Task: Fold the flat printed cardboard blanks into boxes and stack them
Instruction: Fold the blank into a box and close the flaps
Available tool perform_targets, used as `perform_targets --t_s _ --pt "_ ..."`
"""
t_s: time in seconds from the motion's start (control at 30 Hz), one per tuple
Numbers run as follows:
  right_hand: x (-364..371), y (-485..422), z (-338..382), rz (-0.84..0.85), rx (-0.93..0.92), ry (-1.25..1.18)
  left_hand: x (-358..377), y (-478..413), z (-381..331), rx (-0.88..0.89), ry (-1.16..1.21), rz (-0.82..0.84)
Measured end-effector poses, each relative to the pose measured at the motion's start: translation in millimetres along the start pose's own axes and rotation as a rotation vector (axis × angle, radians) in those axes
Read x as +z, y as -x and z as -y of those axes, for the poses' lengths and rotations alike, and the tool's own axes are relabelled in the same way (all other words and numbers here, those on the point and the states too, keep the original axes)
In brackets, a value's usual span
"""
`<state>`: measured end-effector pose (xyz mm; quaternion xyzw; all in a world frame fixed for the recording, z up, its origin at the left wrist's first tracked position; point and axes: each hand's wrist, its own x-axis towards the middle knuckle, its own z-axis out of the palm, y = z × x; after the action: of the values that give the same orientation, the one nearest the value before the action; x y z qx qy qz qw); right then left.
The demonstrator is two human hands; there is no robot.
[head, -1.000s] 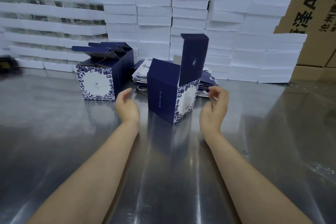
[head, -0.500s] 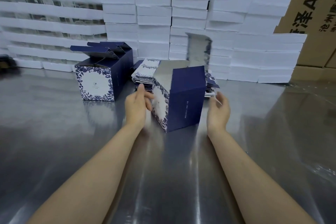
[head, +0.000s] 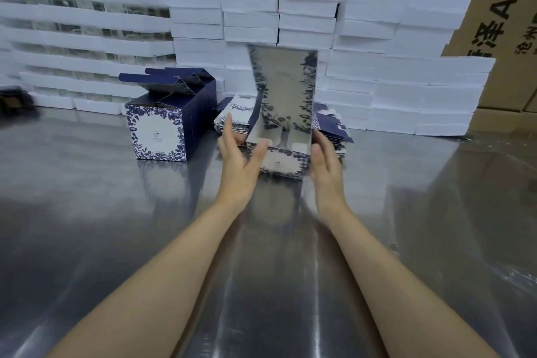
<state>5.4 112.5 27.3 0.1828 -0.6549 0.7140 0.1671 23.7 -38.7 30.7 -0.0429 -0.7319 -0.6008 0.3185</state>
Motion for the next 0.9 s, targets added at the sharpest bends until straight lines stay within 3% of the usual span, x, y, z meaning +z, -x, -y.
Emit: perform_targets --t_s 0.1,0.23,0.4,0.5,0.77,0.83,0.9 --pt "9 2 -2 -0.019 -0.032 0.099 4 4 -1 0.036 -0.097 -0.014" --pt "5 -1 -1 -0.268 -0.036 0.099 2 4 -1 0.114 -0.057 -0.117" --pt "-7 -5 -1 -0.427 0.065 -0.021 1 -2 3 -0.13 0.216 -0.263" --pt "-8 -9 1 -0.404 0.034 -0.071 -3 -6 4 -0.084 0.298 -0.322" --pt "-8 -10 0 -0.277 0.007 -0.036 -6 -10 15 0.01 -0.288 -0.287" --pt "-6 -8 2 -0.194 -0.036 0.009 -9 -11 19 -0.043 -0.279 -0.245" --pt "-2 -5 4 -0.093 -0.057 0.048 -15 -12 27 -0.211 -0.287 -0.177"
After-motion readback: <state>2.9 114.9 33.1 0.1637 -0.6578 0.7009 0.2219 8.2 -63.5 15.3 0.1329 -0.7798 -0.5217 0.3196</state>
